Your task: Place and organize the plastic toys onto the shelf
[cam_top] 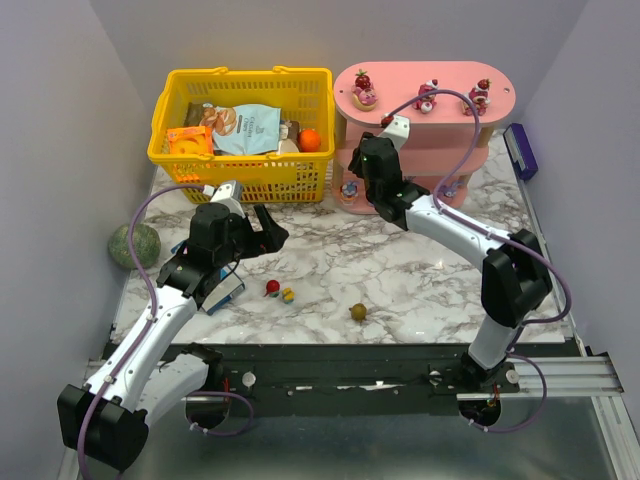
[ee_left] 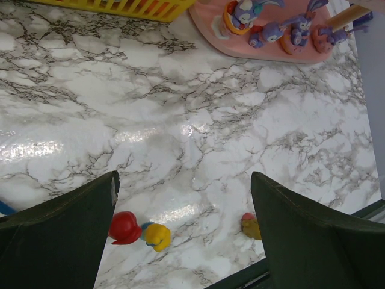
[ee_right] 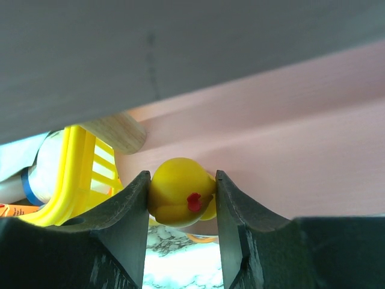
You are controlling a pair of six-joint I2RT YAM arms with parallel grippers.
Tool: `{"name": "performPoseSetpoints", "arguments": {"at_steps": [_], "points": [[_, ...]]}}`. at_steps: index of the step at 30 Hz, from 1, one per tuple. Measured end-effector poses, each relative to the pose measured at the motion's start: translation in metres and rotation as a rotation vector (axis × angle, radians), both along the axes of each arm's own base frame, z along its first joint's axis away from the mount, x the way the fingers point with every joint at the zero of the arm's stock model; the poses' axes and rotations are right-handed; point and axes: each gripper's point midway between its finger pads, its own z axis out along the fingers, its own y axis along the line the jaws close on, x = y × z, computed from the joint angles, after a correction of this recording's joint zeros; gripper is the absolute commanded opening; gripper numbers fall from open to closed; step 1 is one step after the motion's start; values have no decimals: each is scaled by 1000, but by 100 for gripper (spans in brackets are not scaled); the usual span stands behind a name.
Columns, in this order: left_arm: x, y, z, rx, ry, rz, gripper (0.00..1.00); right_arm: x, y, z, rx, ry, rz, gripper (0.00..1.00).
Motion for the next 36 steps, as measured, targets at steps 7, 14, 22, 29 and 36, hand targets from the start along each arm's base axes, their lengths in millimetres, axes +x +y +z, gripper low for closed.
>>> {"name": "performPoseSetpoints", "arguments": {"at_steps": [7,14,22,29,36], "points": [[0,0,0,2,1,1,99,3,7,1,-21,-23,39,25],[1,1,-1,4,1,5,99,4,12,2,-31,-32,75,30],[1,1,-1,4,0,6,99,6,14,1,-30,-33,76,40],[1,2,-1,4,0,8,99,7,14,1,-31,-33,75,49],[1,2,-1,4,0,8,99,7,14,2,-36,-24,76,53]]}}
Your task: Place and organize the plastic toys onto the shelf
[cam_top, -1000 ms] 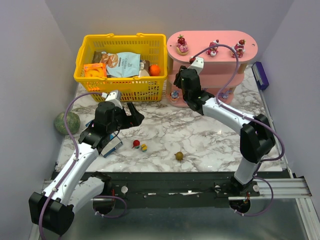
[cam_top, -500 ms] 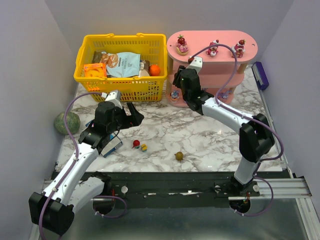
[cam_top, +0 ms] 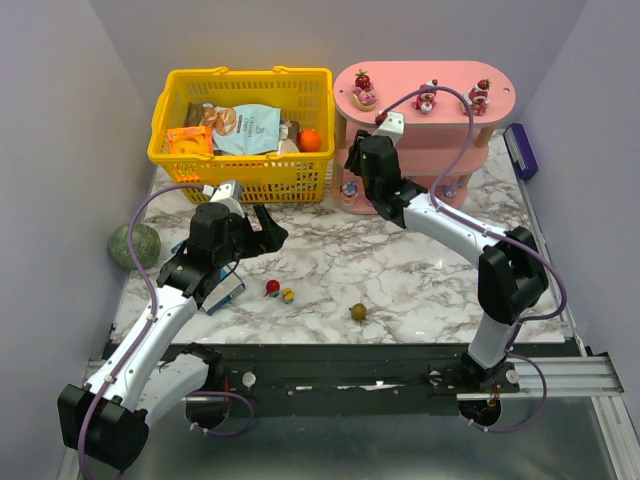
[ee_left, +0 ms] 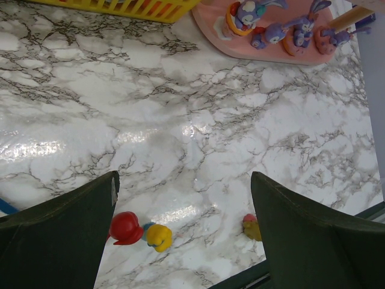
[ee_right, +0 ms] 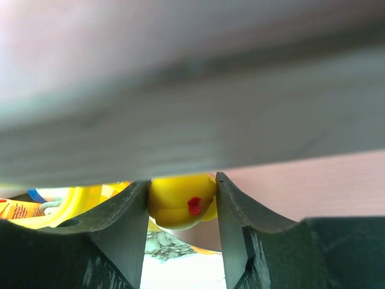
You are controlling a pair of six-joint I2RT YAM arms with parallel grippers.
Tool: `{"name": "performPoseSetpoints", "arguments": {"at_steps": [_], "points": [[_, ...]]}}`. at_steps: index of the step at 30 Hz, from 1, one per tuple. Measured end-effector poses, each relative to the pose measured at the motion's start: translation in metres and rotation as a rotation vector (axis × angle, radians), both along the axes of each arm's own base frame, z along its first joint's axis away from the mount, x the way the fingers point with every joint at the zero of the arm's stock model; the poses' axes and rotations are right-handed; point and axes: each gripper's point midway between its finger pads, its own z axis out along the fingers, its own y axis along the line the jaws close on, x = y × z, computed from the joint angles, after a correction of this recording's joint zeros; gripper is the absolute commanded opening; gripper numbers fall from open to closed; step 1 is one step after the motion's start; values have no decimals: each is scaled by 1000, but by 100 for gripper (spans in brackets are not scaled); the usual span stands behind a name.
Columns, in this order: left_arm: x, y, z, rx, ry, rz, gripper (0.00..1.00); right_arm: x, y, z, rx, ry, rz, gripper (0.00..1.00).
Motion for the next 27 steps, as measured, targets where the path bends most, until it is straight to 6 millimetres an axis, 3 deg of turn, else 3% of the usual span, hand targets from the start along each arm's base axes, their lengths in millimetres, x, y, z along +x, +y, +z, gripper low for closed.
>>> {"name": "performPoseSetpoints", "arguments": {"at_steps": [17,27], "points": [[0,0,0,0,0,1,99,-1,-1,0,-13,18,-1,58],[0,1,0,0,0,3,99,-2,-1,0,-18,30,-2,68]]}}
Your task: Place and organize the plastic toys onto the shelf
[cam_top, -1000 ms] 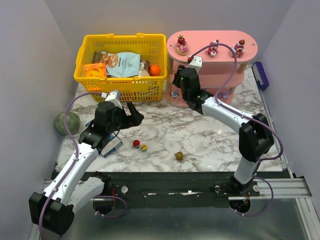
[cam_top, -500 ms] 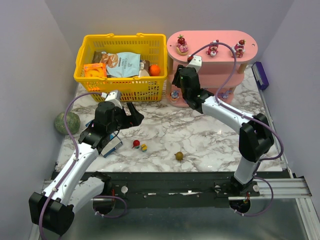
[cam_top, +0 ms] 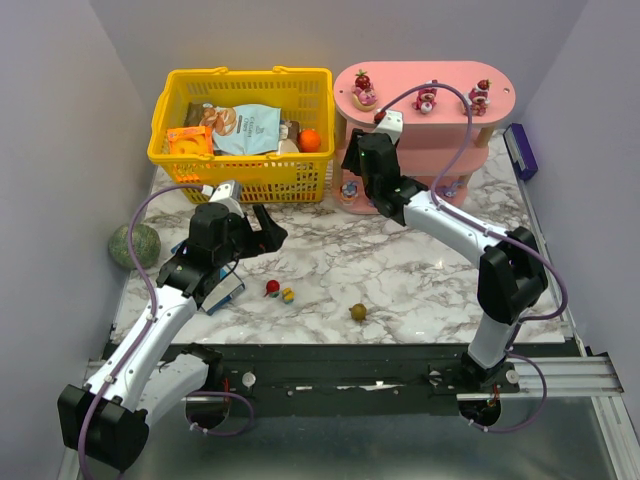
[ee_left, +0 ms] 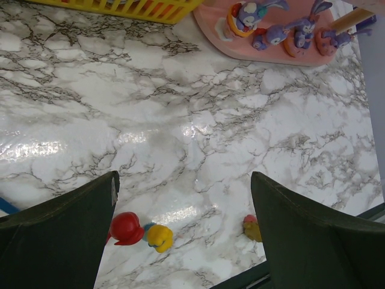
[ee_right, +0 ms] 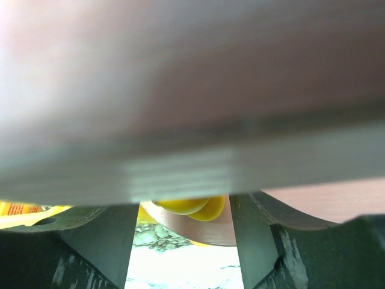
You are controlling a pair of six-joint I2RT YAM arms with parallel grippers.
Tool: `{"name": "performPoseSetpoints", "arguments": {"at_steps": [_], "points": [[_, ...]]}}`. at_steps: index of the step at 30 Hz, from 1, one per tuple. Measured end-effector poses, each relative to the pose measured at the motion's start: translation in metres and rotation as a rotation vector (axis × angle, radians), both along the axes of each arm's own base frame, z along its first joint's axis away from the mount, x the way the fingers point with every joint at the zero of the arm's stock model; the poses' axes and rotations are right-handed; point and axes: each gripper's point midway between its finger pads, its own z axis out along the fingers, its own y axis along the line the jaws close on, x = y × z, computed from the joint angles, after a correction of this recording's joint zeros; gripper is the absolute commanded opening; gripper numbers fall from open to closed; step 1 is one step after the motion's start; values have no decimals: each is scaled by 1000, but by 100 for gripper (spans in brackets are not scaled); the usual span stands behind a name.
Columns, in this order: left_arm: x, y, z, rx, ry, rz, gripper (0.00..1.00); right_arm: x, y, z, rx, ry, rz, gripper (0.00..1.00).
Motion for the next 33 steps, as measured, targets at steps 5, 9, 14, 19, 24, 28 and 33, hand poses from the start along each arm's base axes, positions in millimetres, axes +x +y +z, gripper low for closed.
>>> {"name": "performPoseSetpoints", "arguments": {"at_steps": [5,9,14,19,24,28,33], "points": [[0,0,0,0,0,2,99,-1,-2,-2,-9,9,-5,70],[0,1,0,0,-1,2,99,-1,-2,-2,-10,10,-8,70],[0,1,0,0,0,2,99,-3,-4,-1,-14,15,-7,71],[0,1,0,0,-1,2,99,-11,-10,-4,-21,24,-7,71],[0,0,0,0,-1,2,99,-18,-15,0,-22,22,-6,71],[0,0,0,-1,0,2,99,-24,-19,8,-14,10,-4,72],[0,0,0,-1,0,2,99,-33,-22,22,6,-11,11,72]]}}
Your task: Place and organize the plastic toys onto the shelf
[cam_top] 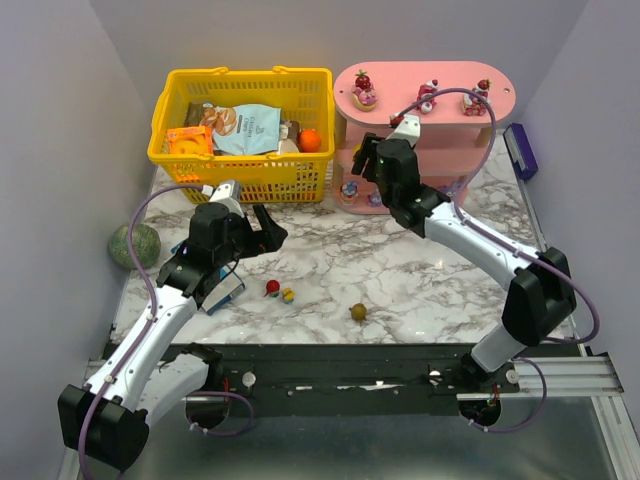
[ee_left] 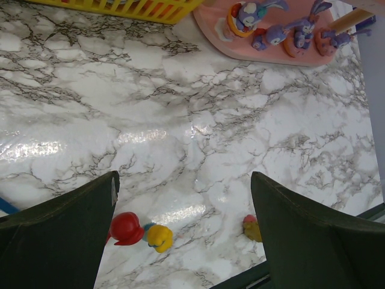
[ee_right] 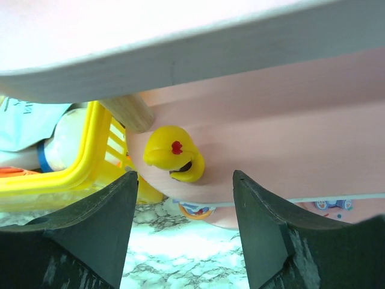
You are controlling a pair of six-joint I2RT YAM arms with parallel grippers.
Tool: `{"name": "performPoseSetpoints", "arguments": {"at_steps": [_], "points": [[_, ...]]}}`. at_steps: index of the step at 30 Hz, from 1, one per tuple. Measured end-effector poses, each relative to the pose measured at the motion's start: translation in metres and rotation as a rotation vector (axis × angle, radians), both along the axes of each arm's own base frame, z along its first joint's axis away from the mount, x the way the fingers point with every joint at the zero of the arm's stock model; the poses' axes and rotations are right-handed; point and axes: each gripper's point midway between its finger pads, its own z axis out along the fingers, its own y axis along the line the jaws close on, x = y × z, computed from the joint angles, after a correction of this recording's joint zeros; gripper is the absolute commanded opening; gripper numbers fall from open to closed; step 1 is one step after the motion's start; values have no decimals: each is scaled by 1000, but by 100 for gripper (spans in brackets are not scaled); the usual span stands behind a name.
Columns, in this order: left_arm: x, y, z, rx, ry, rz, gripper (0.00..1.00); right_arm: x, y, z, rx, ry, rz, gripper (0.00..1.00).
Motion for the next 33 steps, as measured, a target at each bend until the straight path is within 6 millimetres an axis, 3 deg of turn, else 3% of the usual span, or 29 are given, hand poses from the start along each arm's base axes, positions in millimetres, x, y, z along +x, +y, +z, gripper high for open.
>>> {"name": "performPoseSetpoints", "arguments": {"at_steps": [8,11,15,18,23,25,30,33], "points": [[-1,0,4,-5,-14,0,99,-38,-13,17,16,10,73,72],[-1,1,5,-7,-17,0,99,-63,-20,19,22,24,119,72],[-2,1,6,-9,-20,1,99,-109,-19,6,22,71,227,72],[-3,1,5,-17,-14,6,99,-147,0,-18,4,124,355,72],[-5,0,1,-33,4,9,99,-211,40,-86,-61,266,596,72],[-7,-1,-1,-42,13,10,99,-233,56,-104,-91,300,681,73],[-9,-1,5,-61,2,14,99,-265,114,-126,-104,288,895,76],[-12,0,9,-62,-4,13,99,-272,135,-149,-128,304,957,78]]}}
